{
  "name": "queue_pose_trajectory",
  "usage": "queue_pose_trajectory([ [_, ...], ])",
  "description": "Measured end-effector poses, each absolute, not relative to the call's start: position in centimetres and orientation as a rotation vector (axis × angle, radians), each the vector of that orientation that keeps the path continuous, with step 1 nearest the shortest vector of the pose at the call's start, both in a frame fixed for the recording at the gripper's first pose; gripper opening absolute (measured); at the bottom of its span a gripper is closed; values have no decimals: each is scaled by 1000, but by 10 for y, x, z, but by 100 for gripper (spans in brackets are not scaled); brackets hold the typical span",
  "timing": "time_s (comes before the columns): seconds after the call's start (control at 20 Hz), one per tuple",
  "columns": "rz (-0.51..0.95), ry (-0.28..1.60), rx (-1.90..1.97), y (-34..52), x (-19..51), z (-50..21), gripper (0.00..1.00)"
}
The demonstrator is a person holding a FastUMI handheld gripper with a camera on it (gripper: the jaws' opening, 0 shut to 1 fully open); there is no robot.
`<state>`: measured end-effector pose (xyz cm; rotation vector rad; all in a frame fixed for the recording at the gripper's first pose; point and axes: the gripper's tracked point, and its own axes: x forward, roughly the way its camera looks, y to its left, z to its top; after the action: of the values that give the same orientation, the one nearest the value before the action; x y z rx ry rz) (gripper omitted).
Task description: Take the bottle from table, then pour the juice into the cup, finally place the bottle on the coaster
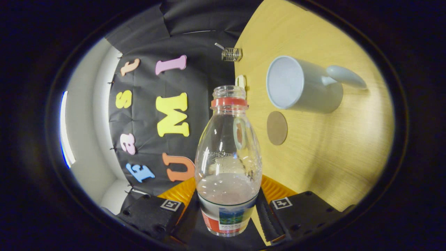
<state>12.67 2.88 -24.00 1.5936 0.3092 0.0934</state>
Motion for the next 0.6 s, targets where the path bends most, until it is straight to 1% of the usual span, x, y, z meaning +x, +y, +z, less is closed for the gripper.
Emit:
queue_pose_trajectory([
  [0.35,103,299,1694,21,128,-238,79],
  [0.6,106,317,1695,23,130,-238,79],
])
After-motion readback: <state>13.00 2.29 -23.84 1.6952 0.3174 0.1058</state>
